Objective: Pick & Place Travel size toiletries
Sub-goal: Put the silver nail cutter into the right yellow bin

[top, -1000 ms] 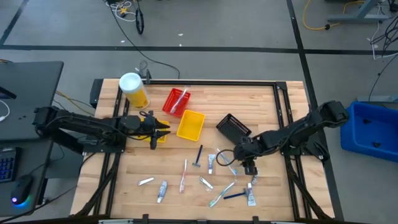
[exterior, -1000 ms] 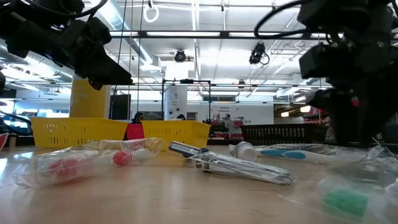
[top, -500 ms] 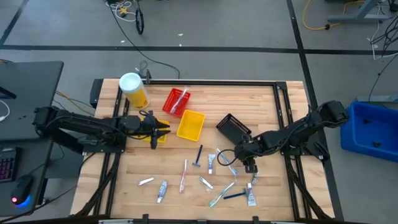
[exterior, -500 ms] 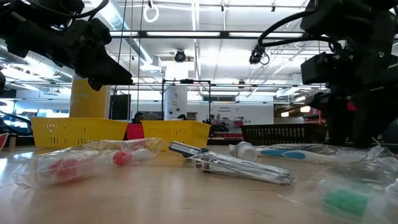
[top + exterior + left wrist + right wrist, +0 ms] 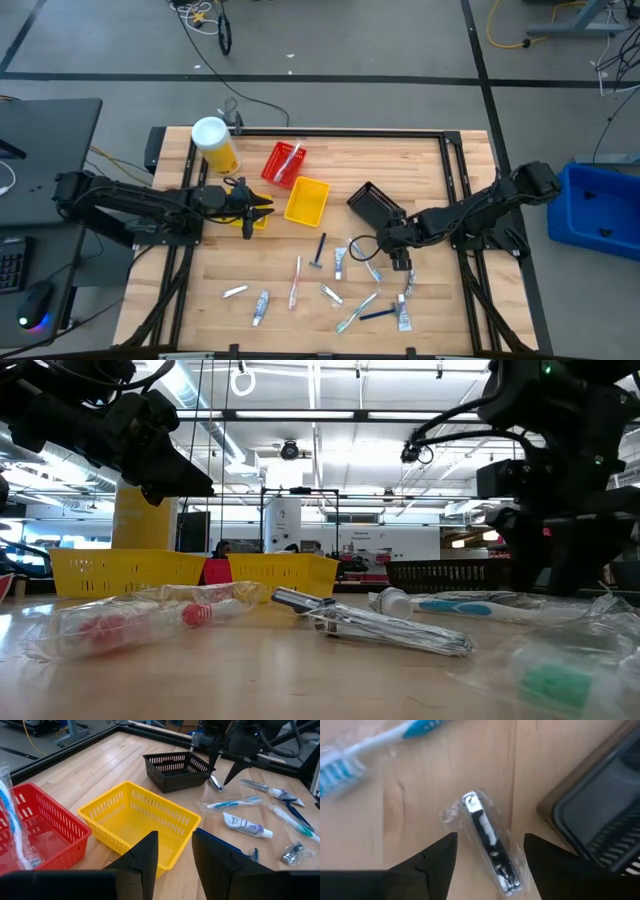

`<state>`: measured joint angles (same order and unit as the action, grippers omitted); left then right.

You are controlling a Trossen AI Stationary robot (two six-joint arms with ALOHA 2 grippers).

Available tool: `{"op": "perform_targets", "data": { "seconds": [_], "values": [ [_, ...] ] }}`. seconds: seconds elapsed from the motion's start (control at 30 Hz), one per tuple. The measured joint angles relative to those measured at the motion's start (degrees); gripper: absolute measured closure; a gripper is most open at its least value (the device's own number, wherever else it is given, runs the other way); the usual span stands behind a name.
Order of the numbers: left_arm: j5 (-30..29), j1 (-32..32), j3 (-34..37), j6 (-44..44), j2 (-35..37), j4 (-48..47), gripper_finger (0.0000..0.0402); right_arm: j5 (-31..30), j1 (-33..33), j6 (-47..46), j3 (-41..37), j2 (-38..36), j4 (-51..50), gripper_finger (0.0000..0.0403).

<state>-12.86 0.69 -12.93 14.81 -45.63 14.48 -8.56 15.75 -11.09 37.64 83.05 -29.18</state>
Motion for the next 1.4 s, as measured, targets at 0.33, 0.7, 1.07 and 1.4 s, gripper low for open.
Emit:
{"op": "perform_targets", "data": {
  "seconds": [0.33, 0.7, 1.07, 1.4],
  "values": [
    [0.0, 0.0, 0.0, 0.02, 0.0, 0.0, 0.0274, 2.63, -0.88, -0.19, -4.82, -0.3, 6.38, 0.0206],
    [0.0, 0.0, 0.0, 0.02, 0.0, 0.0, 0.0274, 4.67, -0.95, -1.49, -5.07, -0.17, 8.78, 0.032],
    [0.0, -0.02, 0.0, -0.62, 0.0, 0.0, 0.0274, 6.07, -0.63, -0.75, 3.37, 0.17, 13.12, 0.0333],
    [0.0, -0.02, 0.0, -0.63, 0.0, -0.02, 0.0274, -10.45, -6.01, 8.85, 11.04, 1.41, 41.28, 0.0332]
  ]
}}
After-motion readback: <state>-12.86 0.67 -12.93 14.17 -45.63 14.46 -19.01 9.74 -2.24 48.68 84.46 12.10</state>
